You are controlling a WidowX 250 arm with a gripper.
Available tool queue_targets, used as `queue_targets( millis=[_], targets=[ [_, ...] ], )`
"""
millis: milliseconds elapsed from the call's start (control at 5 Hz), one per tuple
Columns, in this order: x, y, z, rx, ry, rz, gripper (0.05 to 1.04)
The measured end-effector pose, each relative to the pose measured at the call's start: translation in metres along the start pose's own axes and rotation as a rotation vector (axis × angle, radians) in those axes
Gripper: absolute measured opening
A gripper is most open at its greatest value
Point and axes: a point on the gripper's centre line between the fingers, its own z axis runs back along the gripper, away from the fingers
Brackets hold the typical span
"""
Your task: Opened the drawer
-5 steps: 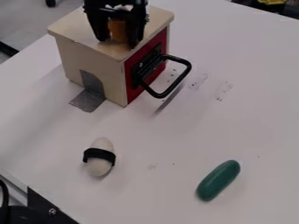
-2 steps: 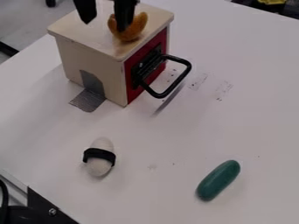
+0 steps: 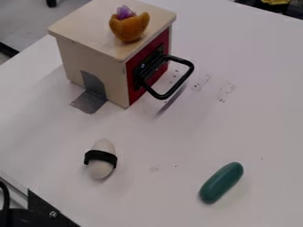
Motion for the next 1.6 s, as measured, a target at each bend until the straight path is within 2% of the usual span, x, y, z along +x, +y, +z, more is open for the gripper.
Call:
queue_targets(
  millis=[200,400,600,800,1000,1200,1400,1600],
  targets=[
    [-0.012,-0.049,-0.003,-0.05,0.01,-0.093,1.0],
    [-0.026,-0.086,-0.011,-0.059,0.014,-0.172,1.0],
    [-0.028,-0.101,-0.024,-0.027,0.012,-0.183,1.0],
    [-0.016,-0.097,-0.058,0.016,0.033,-0.15,1.0],
    [-0.001,-0.07,-0.097,0.057,0.058,-0.082,1.0],
    [0.004,-0.068,-0.128,0.028,0.053,-0.076,1.0],
    [0.008,-0.076,-0.146,0.012,0.022,-0.101,1.0],
    [0.012,-0.088,-0.16,0.02,0.001,-0.14,1.0]
  ],
)
